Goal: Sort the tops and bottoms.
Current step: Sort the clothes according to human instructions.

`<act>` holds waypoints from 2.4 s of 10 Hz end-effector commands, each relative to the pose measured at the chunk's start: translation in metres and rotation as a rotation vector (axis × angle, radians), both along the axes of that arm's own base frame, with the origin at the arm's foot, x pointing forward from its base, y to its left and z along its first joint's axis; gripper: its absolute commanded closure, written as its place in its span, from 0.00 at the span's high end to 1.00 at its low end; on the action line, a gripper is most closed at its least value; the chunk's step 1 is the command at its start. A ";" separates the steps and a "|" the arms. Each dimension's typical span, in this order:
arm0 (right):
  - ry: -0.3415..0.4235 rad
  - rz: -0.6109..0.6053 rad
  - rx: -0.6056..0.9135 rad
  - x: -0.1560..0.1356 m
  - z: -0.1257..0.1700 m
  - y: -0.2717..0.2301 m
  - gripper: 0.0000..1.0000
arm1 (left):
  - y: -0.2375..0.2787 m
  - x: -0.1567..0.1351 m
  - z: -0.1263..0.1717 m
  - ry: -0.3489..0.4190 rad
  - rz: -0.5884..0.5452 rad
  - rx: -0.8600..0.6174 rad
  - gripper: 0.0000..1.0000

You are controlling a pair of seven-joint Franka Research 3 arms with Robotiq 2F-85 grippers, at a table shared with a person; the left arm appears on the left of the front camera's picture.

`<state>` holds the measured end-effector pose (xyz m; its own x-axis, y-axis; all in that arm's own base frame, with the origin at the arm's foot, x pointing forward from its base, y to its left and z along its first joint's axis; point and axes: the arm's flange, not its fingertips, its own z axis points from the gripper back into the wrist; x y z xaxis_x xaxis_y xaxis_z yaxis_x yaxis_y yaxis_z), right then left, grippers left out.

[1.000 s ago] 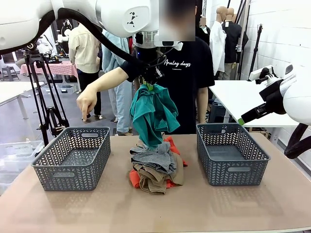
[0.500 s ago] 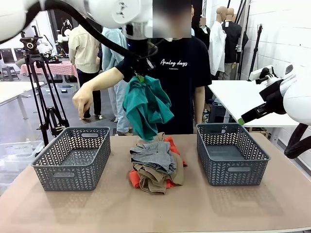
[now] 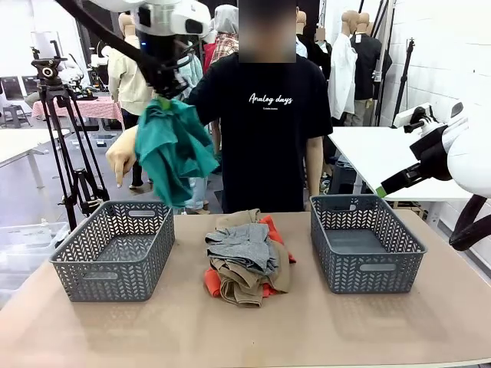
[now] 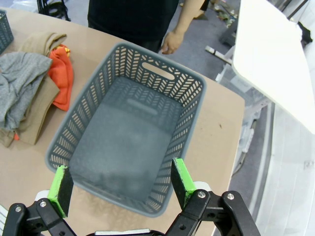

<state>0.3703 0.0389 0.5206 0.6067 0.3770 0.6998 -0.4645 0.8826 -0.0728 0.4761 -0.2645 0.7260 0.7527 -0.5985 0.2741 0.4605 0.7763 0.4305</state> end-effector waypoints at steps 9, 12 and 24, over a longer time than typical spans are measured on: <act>-0.005 0.011 0.008 0.002 -0.002 -0.001 1.00 | 0.129 -0.009 -0.164 0.222 0.340 -0.090 0.00; -0.005 0.011 0.008 0.002 -0.002 -0.001 1.00 | 0.143 0.007 -0.194 0.128 0.396 -0.060 0.00; -0.005 0.011 0.008 0.002 -0.002 -0.001 1.00 | 0.134 0.026 -0.188 0.069 0.383 -0.083 1.00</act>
<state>0.3704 0.0385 0.5206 0.6072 0.3768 0.6995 -0.4632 0.8832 -0.0736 0.5028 -0.1339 0.5373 0.9392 -0.2440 0.2417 0.1584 0.9322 0.3254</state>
